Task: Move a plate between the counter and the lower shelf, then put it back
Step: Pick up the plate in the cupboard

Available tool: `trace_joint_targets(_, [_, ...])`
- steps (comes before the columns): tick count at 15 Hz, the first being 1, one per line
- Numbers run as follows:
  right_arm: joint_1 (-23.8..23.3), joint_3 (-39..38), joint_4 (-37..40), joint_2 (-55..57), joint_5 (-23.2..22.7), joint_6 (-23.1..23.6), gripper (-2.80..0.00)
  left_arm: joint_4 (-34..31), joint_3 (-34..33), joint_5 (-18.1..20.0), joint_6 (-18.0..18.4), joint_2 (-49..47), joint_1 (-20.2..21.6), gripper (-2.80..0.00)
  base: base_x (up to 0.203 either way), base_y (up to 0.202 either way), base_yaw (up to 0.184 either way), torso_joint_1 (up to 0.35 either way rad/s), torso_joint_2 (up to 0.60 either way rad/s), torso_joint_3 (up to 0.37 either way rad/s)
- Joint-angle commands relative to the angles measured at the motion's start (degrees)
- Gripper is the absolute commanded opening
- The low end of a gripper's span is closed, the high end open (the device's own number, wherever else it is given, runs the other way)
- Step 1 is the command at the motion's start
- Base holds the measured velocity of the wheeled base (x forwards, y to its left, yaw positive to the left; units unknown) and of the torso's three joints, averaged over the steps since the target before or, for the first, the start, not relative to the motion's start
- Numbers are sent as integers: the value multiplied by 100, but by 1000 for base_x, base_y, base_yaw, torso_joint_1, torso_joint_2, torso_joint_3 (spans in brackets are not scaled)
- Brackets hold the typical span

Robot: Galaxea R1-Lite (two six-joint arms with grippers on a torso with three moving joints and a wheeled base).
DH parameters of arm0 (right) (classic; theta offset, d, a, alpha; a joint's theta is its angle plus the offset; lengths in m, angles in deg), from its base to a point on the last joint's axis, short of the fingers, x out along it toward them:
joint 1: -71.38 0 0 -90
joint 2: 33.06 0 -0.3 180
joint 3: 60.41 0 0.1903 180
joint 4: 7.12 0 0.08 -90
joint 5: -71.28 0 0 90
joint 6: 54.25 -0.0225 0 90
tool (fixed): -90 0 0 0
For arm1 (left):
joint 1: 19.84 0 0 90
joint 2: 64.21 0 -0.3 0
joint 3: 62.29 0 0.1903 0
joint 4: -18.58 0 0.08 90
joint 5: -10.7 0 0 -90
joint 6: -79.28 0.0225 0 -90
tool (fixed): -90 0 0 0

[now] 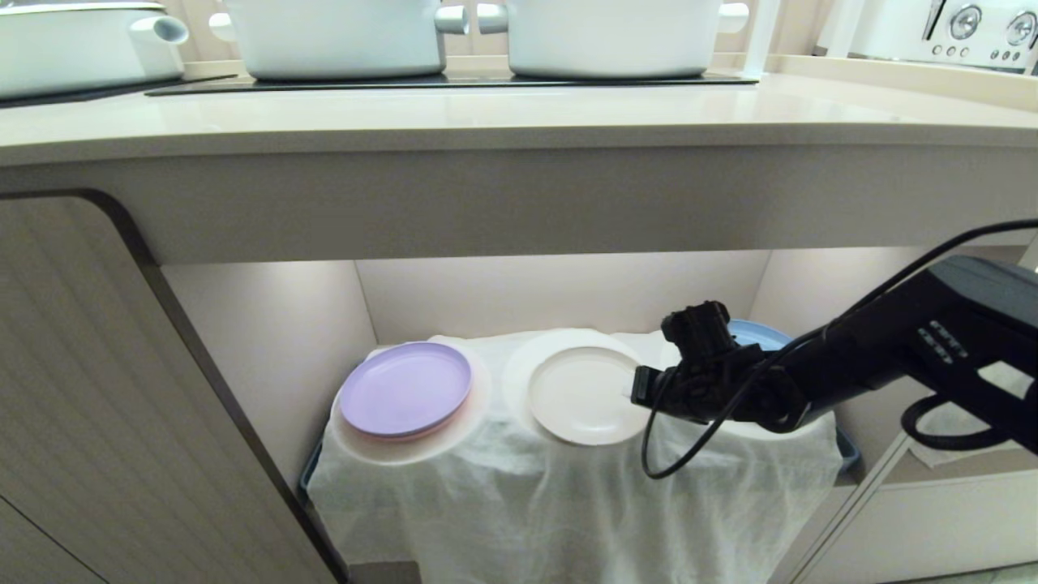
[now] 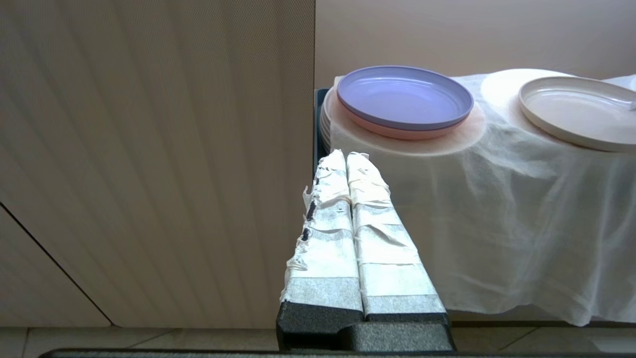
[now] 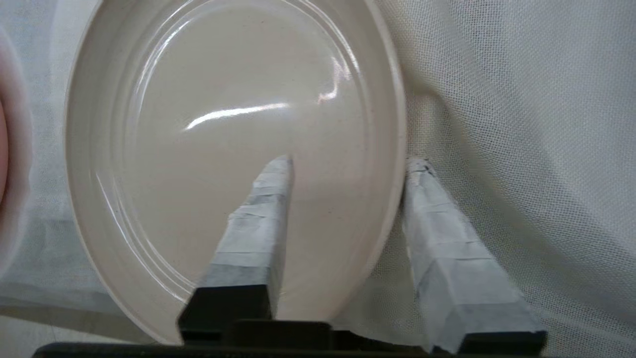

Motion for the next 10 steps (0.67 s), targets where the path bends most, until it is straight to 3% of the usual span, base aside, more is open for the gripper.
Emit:
trace_joint_targets(1, [4,-1,-14,-26,2,-21,-280,-1,0,-5,-3,-4,9,-280,0,0,0,0,0,0])
trace_joint_targets(10, [12,-50,9,-52,19,-21,-280,-1,0,-5,-3,-4,7,-280,0,0,0,0,0,0])
